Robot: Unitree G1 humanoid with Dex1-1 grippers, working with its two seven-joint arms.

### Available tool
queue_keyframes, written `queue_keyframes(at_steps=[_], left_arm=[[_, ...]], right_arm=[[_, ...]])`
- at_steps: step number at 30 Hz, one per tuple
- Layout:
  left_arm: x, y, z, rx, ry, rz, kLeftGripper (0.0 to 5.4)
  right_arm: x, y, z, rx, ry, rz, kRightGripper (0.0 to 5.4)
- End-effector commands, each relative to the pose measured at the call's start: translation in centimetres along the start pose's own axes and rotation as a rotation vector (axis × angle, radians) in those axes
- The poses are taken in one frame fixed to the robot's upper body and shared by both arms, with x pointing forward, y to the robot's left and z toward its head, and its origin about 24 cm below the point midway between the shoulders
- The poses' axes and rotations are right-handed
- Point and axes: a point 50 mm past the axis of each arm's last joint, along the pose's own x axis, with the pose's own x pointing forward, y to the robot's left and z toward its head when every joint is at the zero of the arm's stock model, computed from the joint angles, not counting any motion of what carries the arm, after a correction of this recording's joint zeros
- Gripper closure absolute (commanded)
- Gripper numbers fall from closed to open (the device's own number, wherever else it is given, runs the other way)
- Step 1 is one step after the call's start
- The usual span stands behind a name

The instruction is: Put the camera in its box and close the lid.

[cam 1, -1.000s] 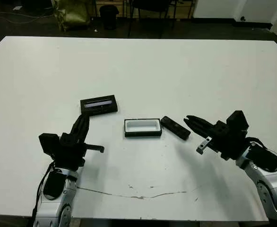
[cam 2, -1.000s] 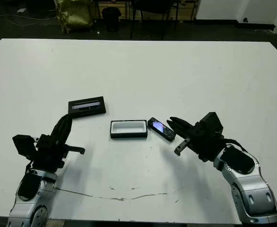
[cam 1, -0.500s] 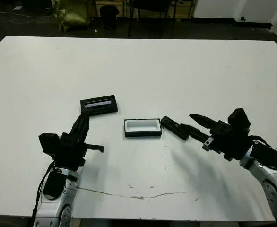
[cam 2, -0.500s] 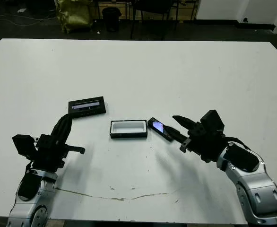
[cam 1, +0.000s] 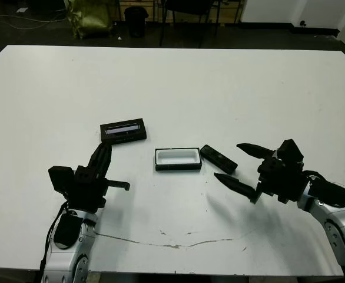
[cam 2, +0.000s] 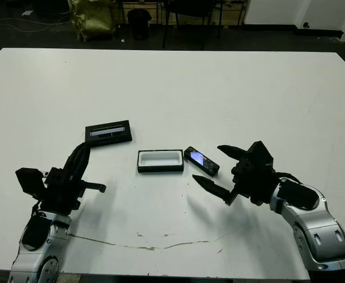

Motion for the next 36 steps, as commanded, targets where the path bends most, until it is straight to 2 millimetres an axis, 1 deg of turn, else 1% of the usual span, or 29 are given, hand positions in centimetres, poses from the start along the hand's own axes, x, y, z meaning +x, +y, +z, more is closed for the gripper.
queue_keyframes(at_steps=[1,13,24,36], left_arm=[[-0.3,0.2,-0.6,0.003,0.039,0.008,5.40],[-0.4,0.2,-0.6,0.013,0.038,0.008,5.40],[-0.3,0.2,-0.7,0.001,0.034,0.002,5.40],[-0.3,0.1,-0.7,0.006,0.044,0.007,5.40]], right_arm=[[0.0,-0.2,-0.5,0.003,0.035,-0.001,0.01],[0.4,-0.3,-1.4,0.055,0.039,-0.040,0.01],[1.1,-0.4,-2.7,0.113,0.076,-0.066,0.01],[1.3,-0.3,-3.4,0.073,0.108,-0.105,0.01]])
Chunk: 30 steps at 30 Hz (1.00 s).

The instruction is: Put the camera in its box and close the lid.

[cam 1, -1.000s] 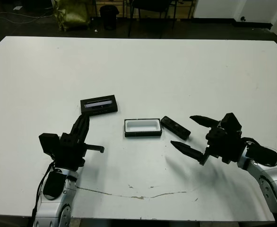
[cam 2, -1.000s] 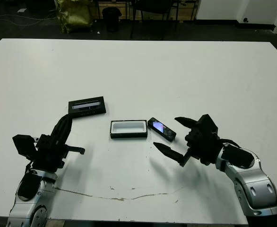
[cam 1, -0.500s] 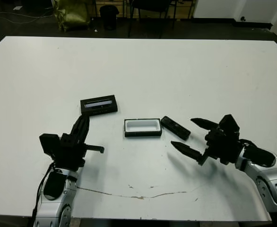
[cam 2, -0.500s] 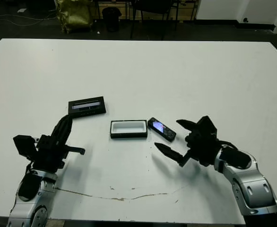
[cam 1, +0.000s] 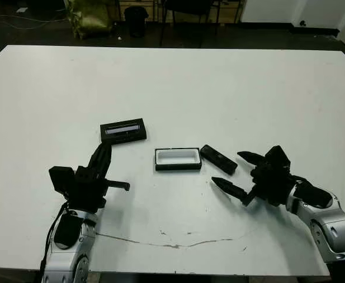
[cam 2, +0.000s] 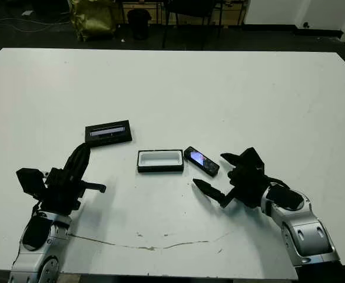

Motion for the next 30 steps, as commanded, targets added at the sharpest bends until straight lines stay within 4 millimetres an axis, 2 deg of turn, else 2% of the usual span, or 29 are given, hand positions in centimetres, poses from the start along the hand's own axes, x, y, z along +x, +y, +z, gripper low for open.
queue_keyframes(at_steps=[1,16,26,30], left_arm=[[-0.3,0.1,-0.5,0.004,0.043,0.010,5.40],[-0.3,0.1,-0.5,0.030,0.025,0.008,5.40],[-0.3,0.1,-0.4,0.021,0.033,0.003,5.40],[-0.3,0.1,-0.4,0.018,0.034,0.005,5.40]], right_arm=[[0.0,0.2,-0.6,0.002,0.018,-0.009,0.01],[0.1,0.5,-1.2,-0.034,0.098,-0.004,0.01],[0.3,0.5,-2.3,-0.015,0.104,0.025,0.01],[0.3,0.5,-2.9,-0.019,0.101,0.019,0.58]])
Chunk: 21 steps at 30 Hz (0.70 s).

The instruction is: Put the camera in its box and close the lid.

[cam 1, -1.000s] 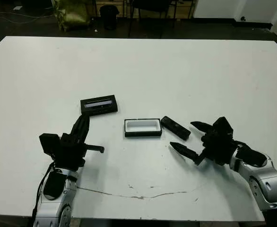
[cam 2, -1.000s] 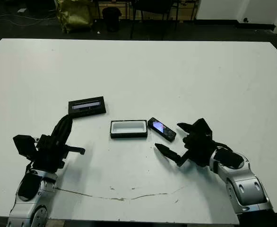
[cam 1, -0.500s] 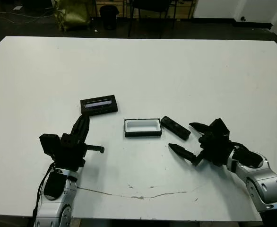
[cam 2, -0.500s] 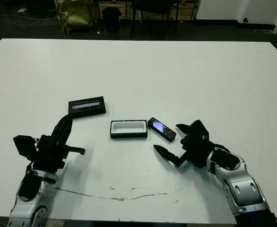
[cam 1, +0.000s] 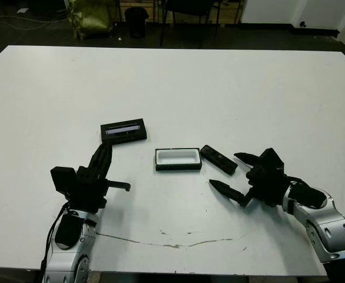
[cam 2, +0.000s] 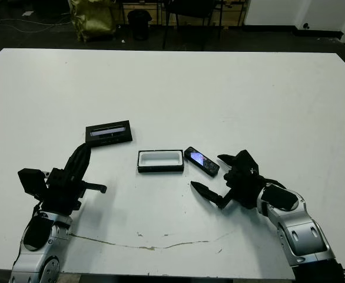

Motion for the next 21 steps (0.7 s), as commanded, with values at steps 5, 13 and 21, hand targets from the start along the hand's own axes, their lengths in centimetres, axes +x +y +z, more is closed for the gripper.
queue_keyframes(at_steps=[5,13,21], left_arm=[[-0.36,0.21,-0.45,0.003,0.035,0.007,5.40],[-0.33,0.23,-0.44,-0.008,0.034,0.010,5.40],[-0.36,0.21,-0.39,-0.022,0.033,0.014,5.40]], right_arm=[[-0.18,0.40,-2.79,0.031,0.083,-0.006,1.70],[-0.26,0.64,-2.88,0.042,0.154,-0.040,3.46],[-0.42,1.16,-3.20,0.131,0.179,-0.093,4.93]])
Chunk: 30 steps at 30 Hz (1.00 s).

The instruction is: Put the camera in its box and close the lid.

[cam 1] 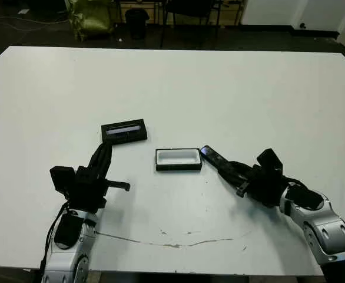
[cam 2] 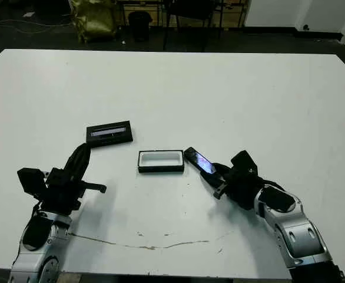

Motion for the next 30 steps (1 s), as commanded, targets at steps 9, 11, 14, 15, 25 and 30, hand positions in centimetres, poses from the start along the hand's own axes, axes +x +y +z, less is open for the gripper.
queue_keyframes(at_steps=[9,11,14,15,25,30], left_arm=[[-0.4,0.2,-0.5,-0.006,0.032,0.020,5.40],[-0.3,0.2,-0.5,-0.008,0.032,0.019,5.40],[-0.4,0.2,-0.5,-0.010,0.033,0.025,5.40],[-0.4,0.2,-0.5,-0.013,0.038,0.024,5.40],[-0.4,0.0,-0.5,-0.004,0.052,0.029,5.40],[-0.5,0.0,-0.4,0.009,0.059,0.031,5.40]], right_arm=[[-0.7,0.3,-3.1,0.064,0.105,-0.054,5.01],[-0.9,-0.1,-2.9,0.032,0.081,-0.071,5.01],[-1.3,-1.1,-1.7,0.002,0.057,-0.100,5.01],[-1.6,-1.7,-0.9,-0.012,0.039,-0.115,5.01],[-3.0,-7.7,7.2,-0.089,-0.161,-0.169,5.05],[-2.3,-8.7,10.1,-0.107,-0.202,-0.047,5.05]])
